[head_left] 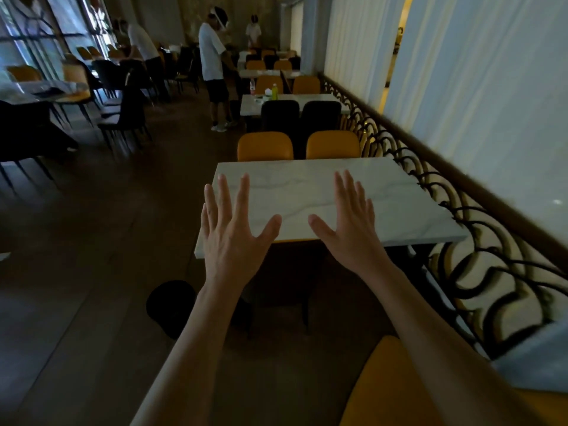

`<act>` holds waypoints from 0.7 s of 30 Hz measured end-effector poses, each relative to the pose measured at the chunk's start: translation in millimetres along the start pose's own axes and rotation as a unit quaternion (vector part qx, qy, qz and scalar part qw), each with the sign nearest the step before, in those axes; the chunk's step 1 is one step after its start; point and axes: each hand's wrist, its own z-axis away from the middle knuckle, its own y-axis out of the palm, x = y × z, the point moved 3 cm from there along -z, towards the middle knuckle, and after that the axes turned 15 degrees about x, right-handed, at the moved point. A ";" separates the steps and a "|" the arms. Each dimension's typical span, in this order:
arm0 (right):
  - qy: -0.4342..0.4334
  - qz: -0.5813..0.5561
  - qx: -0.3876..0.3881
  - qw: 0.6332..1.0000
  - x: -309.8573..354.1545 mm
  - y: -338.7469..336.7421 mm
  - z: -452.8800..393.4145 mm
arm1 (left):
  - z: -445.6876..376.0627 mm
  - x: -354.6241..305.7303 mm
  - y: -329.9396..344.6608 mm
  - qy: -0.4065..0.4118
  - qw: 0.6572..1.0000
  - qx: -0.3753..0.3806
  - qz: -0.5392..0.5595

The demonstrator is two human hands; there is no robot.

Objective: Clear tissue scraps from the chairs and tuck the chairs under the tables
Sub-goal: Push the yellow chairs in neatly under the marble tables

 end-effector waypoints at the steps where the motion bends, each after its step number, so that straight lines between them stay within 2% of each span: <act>1: 0.002 0.003 -0.001 1.000 -0.6 -3.8 7.9 | 5.7 -5.3 0.1 0.002 1.000 0.001 0.001; 12: 0.018 0.008 -0.009 1.000 -38.7 -38.8 75.9 | 47.0 -66.0 26.1 0.035 0.999 0.001 0.010; 21: 0.026 -0.004 -0.008 1.000 -132.3 -87.0 147.0 | 83.9 -170.1 87.2 0.028 0.999 0.020 0.016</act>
